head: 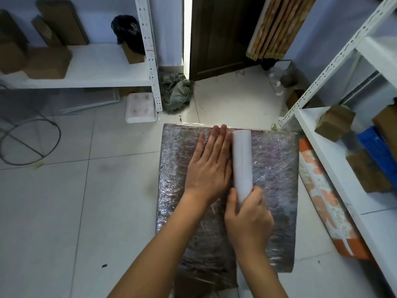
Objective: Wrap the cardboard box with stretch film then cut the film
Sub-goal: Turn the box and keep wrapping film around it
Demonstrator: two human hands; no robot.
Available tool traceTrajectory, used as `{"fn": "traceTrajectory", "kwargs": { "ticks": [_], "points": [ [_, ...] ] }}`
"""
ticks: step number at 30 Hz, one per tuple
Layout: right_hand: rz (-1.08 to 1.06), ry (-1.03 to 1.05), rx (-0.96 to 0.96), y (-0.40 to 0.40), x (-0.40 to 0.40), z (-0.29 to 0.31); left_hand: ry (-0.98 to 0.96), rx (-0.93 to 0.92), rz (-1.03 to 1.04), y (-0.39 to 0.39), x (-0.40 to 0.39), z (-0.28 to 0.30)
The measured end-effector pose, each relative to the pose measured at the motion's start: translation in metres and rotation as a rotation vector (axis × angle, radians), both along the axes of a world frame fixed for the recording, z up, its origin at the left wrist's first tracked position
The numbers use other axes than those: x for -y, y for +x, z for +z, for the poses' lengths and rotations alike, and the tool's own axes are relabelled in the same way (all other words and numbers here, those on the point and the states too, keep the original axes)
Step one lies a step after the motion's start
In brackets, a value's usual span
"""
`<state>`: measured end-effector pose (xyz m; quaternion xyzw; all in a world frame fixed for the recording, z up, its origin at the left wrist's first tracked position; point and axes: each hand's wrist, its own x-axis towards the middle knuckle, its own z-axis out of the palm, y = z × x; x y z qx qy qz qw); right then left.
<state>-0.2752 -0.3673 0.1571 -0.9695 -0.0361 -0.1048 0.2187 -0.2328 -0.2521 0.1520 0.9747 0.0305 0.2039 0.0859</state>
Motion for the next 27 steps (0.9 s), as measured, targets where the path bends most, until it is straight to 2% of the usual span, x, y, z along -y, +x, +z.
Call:
{"fn": "traceTrajectory", "kwargs": {
  "ticks": [5, 9, 12, 17, 24, 27],
  "points": [
    [0.010, -0.009, -0.067, 0.014, -0.004, 0.007, -0.238, 0.038, -0.016, -0.008, -0.019, 0.021],
    [0.020, 0.001, -0.060, 0.014, -0.007, 0.007, -0.038, -0.014, 0.041, -0.057, 0.001, -0.014],
    [0.027, -0.017, -0.043, 0.017, -0.007, 0.008, 0.009, -0.066, 0.047, -0.059, 0.008, -0.037],
    [0.081, -0.052, -0.089, 0.034, -0.011, 0.017, -0.025, -0.052, 0.113, -0.055, 0.018, -0.029],
    [0.127, -0.079, -0.138, 0.029, -0.004, 0.018, -0.093, -0.063, 0.091, -0.085, 0.044, -0.048],
    [0.142, 0.022, -0.243, 0.026, 0.003, 0.021, -0.107, -0.044, 0.101, -0.087, 0.042, -0.047]
  ]
}}
